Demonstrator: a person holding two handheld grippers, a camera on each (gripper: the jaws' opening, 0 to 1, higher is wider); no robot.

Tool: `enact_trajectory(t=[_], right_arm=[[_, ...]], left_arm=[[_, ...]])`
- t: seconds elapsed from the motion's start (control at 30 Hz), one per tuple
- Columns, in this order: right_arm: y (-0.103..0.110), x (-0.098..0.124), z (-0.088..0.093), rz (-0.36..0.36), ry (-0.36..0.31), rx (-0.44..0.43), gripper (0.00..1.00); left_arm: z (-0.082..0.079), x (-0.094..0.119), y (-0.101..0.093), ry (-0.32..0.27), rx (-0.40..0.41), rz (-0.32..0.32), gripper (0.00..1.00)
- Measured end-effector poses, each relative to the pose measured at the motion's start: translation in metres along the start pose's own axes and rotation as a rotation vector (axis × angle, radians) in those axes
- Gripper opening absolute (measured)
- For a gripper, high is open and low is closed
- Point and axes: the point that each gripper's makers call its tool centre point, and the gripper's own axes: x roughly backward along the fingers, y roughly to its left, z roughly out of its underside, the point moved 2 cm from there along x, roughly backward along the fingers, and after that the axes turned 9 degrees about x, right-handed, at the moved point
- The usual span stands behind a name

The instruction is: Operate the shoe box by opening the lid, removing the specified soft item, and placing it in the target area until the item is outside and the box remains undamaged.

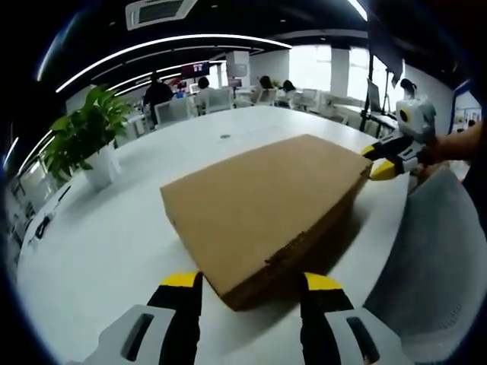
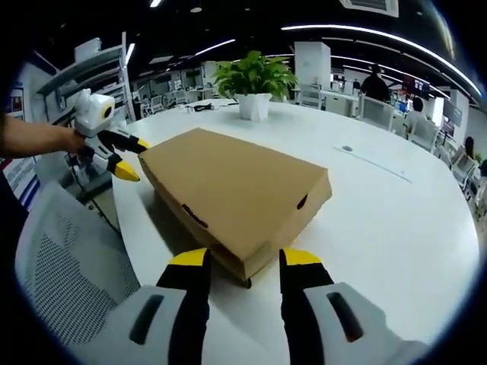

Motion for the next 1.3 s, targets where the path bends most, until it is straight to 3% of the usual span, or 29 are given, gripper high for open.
enact_trajectory(t=[0.2, 0.73, 1.3], right_arm=[[0.005, 0.002, 0.002, -0.013, -0.005, 0.012, 0.28], [0.01, 0.001, -0.002, -0.027, -0.01, 0.013, 0.26], [0.009, 0.017, -0.021, -0.042, -0.034, 0.046, 0.26]], left_arm=[[0.007, -0.001, -0.004, 0.007, 0.016, -0.003, 0.52], [0.008, 0.005, -0.002, -0.016, 0.02, -0.005, 0.52], [-0.007, 0.02, -0.008, -0.055, 0.013, -0.013, 0.5]])
